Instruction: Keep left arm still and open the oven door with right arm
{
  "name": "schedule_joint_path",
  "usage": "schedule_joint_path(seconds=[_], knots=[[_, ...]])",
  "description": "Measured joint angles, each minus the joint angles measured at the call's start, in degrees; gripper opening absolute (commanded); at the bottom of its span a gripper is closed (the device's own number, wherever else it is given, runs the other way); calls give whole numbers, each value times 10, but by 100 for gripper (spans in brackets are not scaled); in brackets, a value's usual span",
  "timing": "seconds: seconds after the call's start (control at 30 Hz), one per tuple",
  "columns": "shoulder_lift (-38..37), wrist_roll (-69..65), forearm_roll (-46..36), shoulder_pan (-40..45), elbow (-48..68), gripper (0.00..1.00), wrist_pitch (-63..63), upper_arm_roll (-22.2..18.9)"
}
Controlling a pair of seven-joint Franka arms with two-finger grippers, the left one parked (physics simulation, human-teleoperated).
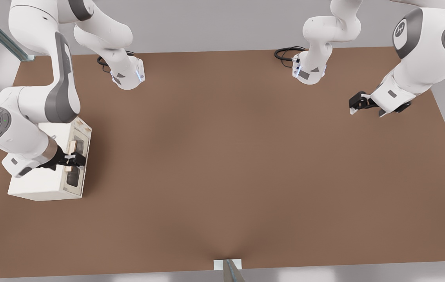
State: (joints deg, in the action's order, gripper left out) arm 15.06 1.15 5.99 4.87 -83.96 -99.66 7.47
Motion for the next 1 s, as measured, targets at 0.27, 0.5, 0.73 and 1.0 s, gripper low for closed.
schedule_joint_path(seconds=[0.27,0.5,0.73,1.0], knots=[[18,30,248,-101,-99,96,77,-8],[-41,146,426,-131,-304,21,83,-6],[13,276,506,-134,-330,21,70,-6],[70,382,552,-105,-305,21,47,-11]])
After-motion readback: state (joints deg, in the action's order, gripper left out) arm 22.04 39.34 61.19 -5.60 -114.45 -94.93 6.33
